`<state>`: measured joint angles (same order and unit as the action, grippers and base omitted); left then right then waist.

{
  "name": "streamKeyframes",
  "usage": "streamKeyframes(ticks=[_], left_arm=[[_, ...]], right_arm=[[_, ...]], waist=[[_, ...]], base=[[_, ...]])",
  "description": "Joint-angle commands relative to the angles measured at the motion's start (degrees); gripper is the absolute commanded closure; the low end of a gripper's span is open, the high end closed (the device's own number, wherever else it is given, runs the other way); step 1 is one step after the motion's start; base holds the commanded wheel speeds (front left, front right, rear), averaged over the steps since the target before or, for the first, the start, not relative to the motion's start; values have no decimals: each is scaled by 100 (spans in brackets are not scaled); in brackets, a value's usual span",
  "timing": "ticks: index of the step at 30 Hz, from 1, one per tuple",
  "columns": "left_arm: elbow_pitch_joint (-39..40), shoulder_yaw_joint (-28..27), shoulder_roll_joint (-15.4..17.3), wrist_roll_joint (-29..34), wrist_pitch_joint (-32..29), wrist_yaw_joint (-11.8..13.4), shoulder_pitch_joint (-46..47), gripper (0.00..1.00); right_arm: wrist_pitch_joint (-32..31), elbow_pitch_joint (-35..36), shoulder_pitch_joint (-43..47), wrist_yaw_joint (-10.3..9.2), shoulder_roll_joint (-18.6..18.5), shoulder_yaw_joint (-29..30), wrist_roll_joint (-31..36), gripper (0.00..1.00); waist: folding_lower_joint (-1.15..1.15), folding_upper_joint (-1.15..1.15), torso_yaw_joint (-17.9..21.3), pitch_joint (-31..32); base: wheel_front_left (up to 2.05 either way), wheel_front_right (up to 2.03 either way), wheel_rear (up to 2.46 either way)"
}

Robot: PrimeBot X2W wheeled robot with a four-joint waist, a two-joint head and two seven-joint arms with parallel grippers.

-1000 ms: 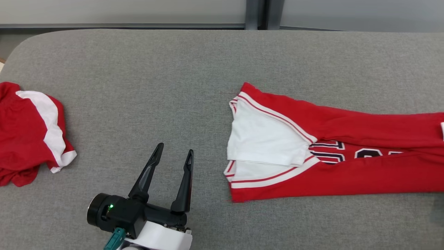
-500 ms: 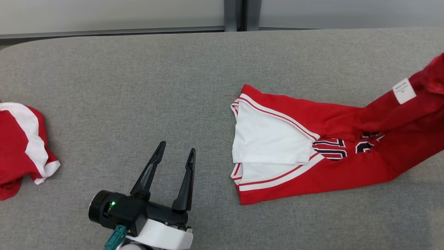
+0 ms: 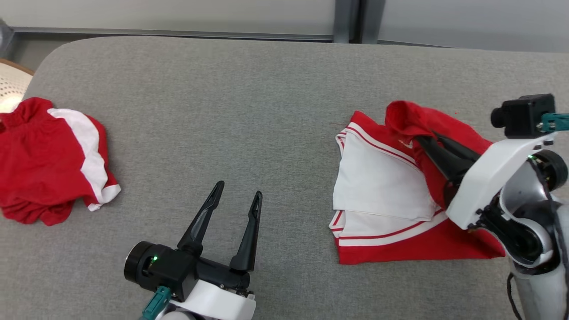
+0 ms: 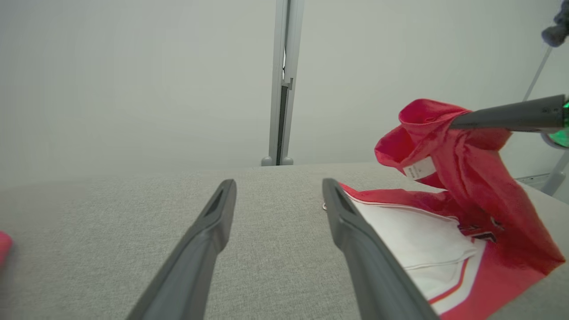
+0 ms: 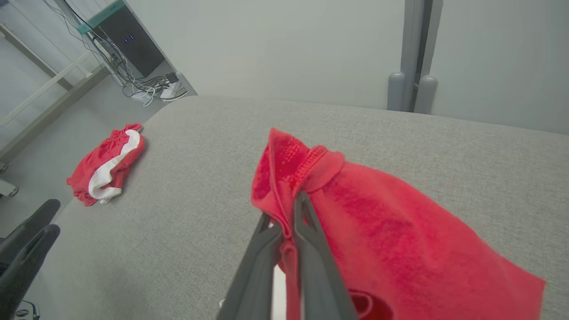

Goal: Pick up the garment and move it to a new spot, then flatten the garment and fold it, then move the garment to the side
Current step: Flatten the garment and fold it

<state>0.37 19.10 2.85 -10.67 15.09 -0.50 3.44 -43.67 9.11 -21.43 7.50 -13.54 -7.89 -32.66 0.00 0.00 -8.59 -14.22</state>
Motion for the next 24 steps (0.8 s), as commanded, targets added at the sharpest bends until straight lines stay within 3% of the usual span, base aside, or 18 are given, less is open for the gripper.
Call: streamKeyframes(ticks=[1,10,12,13,20,24], left_arm=[[-2,1,14,-51,8,23,80,0],[4,144,12,-213,8,114,143,0],[-15,180,12,-240,8,126,148,0],[-20,183,13,-251,8,141,146,0],[-101,143,13,-217,8,196,-3,0],[-64,37,12,-192,8,252,-86,0]], right_arm=[[83,-118,-101,-2,26,-97,24,100],[523,-1150,-253,-2,410,-738,221,100],[550,-1244,-228,-2,463,-810,149,58],[582,-1244,-221,-2,467,-806,117,0],[879,-596,97,-2,79,-374,3,0],[1451,113,486,-2,-242,139,116,0]], waist=[[0,0,-155,8],[0,0,-497,-41],[0,0,-534,-22],[0,0,-547,-9],[0,0,-544,204],[0,0,-364,339]], base=[[0,0,0],[0,0,0],[0,0,0],[0,0,0],[0,0,0],[0,0,0]])
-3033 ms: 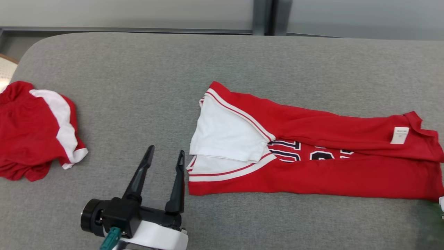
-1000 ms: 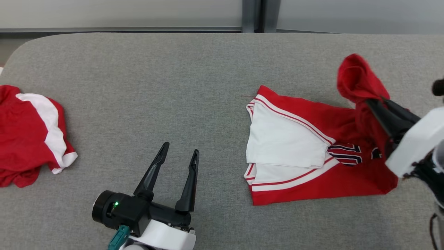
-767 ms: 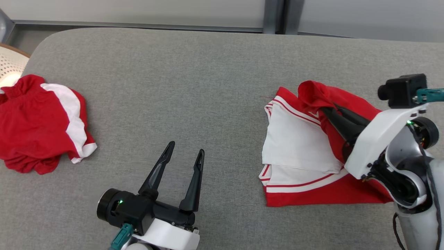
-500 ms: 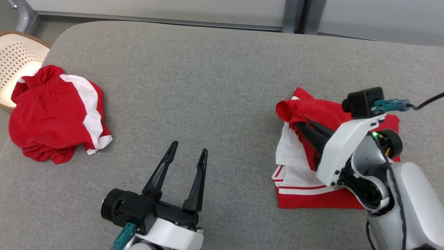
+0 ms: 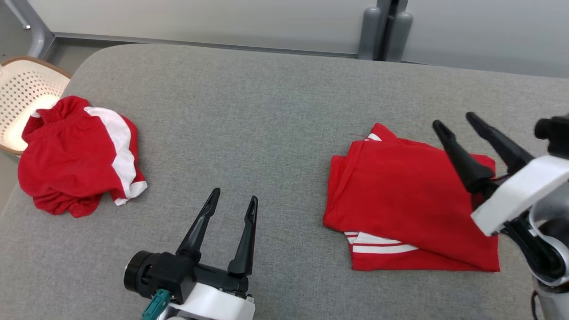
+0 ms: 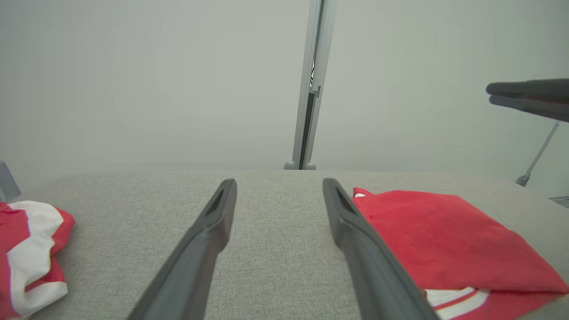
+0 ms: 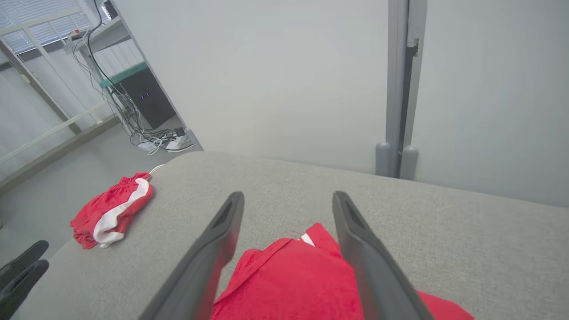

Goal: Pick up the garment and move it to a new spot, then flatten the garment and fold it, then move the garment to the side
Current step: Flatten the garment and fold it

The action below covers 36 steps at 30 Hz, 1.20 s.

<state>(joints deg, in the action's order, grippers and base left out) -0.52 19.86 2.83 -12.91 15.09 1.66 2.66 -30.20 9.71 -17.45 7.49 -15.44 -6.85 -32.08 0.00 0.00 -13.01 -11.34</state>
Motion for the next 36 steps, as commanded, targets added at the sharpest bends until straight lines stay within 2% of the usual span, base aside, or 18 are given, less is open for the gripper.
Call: streamKeyframes(ticks=[1,6,7,9,16,18,22,29,36], left_arm=[[29,-70,14,33,8,40,-38,0],[0,-246,17,-16,8,76,-106,0],[0,-246,17,-16,8,76,-106,0],[-15,-339,17,-58,8,98,-142,0],[-17,-663,16,61,8,149,-439,0],[35,-775,17,110,8,168,-589,0],[197,-999,18,254,8,187,-843,0],[454,-1171,16,542,8,112,-1216,0],[391,-1224,17,593,7,185,-1549,0]], right_arm=[[278,130,184,-1,-111,100,145,0],[1396,159,607,0,-260,126,701,0],[1396,159,607,0,-260,126,701,0],[1942,8,780,0,-230,68,957,0],[3979,-1003,1290,0,-46,-80,1731,0],[4345,-1325,1373,-1,73,-75,1878,0],[4544,-1709,1431,-1,347,93,2203,0],[4545,-1260,1948,-1,892,512,2542,0],[4545,-1117,2392,-1,1061,559,2787,0]], waist=[[0,0,126,74],[0,0,394,228],[0,0,394,228],[0,0,501,307],[0,0,825,713],[0,0,916,817],[0,0,1037,986],[0,0,1061,1259],[0,0,1075,1483]], base=[[0,0,0],[0,0,0],[0,0,0],[0,0,0],[0,0,0],[0,0,0],[0,0,0],[0,0,0],[0,0,0]])
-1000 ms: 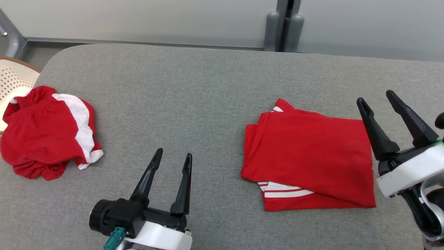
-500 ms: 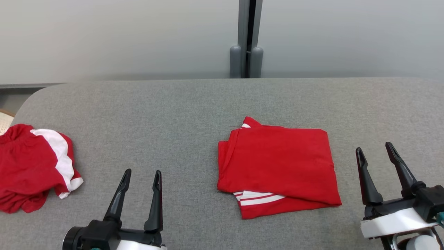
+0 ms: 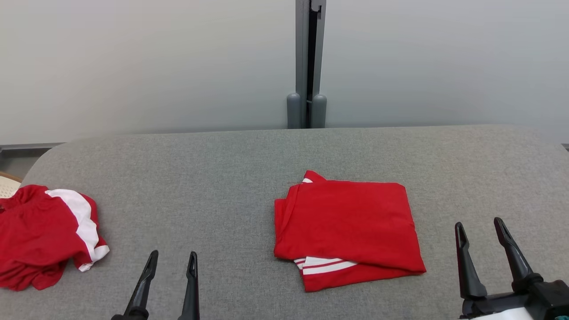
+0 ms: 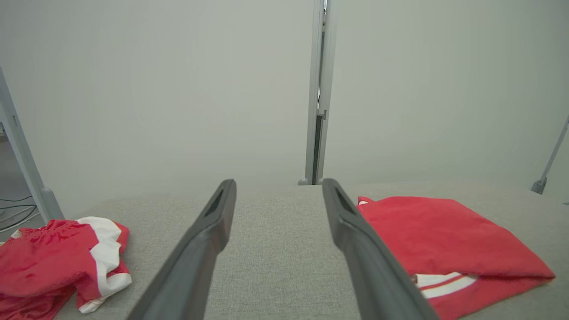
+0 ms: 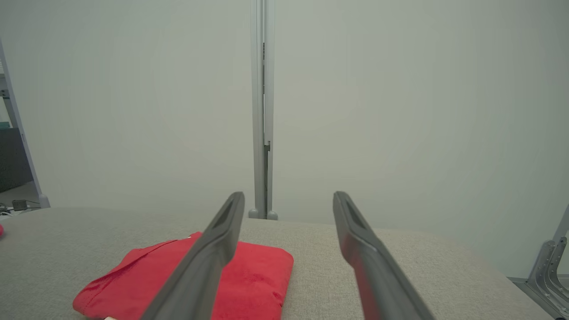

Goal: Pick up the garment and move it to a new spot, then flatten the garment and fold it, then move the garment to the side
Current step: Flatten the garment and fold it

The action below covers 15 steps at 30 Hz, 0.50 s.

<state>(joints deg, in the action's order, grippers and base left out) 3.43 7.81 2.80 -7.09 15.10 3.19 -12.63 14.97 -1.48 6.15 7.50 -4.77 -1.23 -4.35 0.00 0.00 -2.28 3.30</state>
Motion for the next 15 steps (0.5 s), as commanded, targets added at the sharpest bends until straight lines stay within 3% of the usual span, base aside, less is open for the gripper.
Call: streamKeyframes(ticks=[1,15], left_arm=[[-29,-13,19,29,7,25,-55,0],[-420,-13,20,65,4,56,-89,0]], right_arm=[[29,4,83,-2,8,-10,27,0],[30,-90,260,-2,100,-155,9,0]], waist=[[0,0,4,35],[0,0,21,64]], base=[[0,0,0],[0,0,0]])
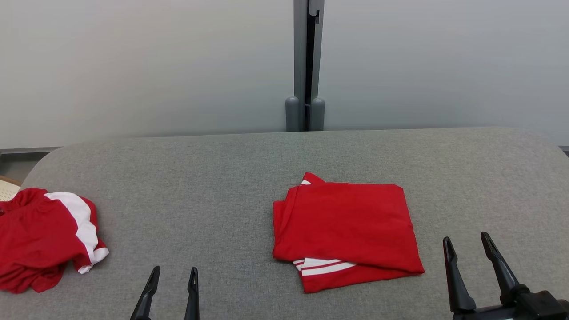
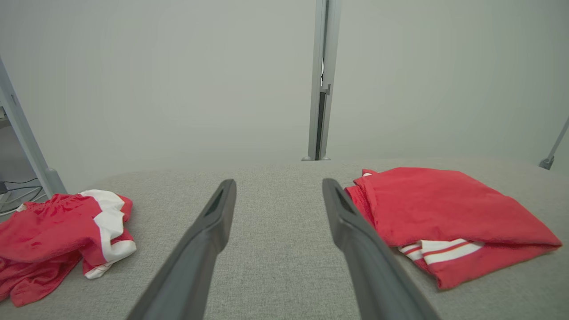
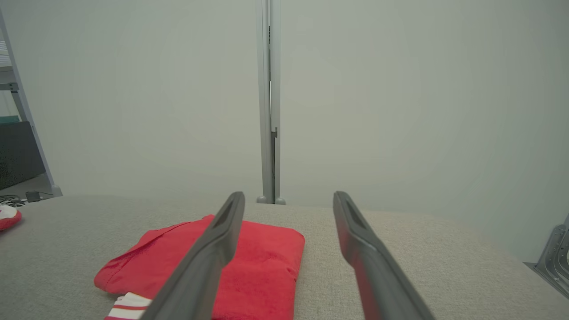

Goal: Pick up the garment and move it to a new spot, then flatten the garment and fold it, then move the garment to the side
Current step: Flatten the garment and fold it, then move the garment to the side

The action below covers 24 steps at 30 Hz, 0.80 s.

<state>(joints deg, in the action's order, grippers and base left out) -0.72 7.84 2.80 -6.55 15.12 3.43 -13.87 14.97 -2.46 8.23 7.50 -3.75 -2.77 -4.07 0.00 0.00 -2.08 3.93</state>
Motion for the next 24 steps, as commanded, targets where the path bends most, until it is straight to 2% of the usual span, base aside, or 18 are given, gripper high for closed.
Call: streamKeyframes(ticks=[1,13,16,20,22,24], left_arm=[[-7,-15,19,6,2,41,34,0],[-73,-2,20,62,2,-10,54,0],[-79,37,19,74,2,-38,111,0],[-17,111,20,99,2,-77,233,0],[-1,164,19,121,2,-131,303,0],[2,216,21,159,1,-190,366,0]], right_arm=[[30,4,58,-2,1,-2,-15,0],[29,-184,50,-2,-15,-44,-2,0],[20,-441,-153,-2,-17,-99,-258,0],[18,-1221,-604,-2,-38,-39,-921,0],[-84,-1848,-980,-2,-187,-212,-1351,0],[-470,-2342,-1385,-2,-442,-523,-1836,0]], waist=[[0,0,3,6],[0,0,4,6],[0,0,-21,-62],[0,0,-116,-210],[0,0,-204,-296],[0,0,-300,-391]], base=[[0,0,0],[0,0,0],[0,0,0],[0,0,0],[0,0,0],[0,0,0]])
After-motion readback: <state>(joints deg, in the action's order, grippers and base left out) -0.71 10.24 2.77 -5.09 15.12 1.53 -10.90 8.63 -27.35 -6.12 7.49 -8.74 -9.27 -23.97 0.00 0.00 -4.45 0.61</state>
